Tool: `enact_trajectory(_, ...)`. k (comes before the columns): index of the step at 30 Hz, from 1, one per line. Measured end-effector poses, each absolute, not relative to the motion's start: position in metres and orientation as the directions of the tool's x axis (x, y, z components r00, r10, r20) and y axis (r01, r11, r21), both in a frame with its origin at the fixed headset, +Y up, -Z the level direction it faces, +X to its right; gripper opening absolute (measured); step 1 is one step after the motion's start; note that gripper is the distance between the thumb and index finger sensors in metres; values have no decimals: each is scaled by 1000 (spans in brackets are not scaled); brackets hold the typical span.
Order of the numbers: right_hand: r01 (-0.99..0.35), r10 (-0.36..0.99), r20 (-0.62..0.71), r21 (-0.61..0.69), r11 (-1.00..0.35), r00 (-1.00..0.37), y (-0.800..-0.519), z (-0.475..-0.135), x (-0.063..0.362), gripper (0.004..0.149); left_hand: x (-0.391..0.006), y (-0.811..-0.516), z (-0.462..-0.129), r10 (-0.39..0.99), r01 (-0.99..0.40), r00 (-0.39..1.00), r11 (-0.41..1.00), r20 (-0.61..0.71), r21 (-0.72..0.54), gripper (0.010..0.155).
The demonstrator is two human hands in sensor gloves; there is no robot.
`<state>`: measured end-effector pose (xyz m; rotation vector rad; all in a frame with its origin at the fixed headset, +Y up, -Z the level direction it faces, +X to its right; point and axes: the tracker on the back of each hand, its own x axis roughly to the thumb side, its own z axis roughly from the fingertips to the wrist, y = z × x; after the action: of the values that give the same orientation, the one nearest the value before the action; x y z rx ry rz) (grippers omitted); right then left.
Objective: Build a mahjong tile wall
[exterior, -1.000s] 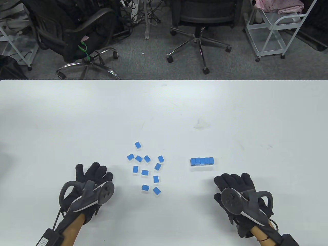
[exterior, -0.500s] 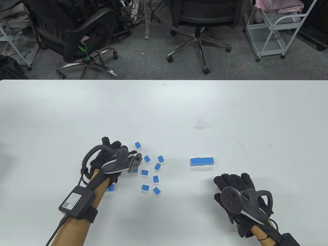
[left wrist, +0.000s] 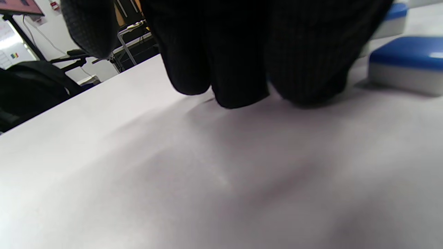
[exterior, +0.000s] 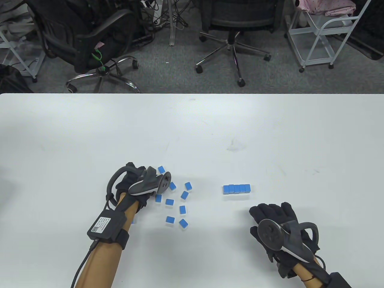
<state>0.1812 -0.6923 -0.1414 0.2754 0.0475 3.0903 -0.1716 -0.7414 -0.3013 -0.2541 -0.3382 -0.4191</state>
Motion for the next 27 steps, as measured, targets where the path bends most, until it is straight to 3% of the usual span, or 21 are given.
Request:
enact_trajectory(4,-39,46,174,44,-998,-984,-693,-141,182,61,-177,-740,-296,-291,373,902,897,320,-238,55)
enact_trajectory(12,-38,45,176,41,-998,-983,-693,-141,181,62,-219,-697,-237,-142,191,949,969,281,-157,57)
enact_trajectory(19,-36,45,171,52,-998,-984,-693,-142,181,62,-250,-708,-189,-57,102,962,982,267,-158,58)
enact_trajectory(27,-39,49,165,66,-997,-985,-694,-142,181,62,-237,-723,-187,-162,210,941,968,298,-136,58)
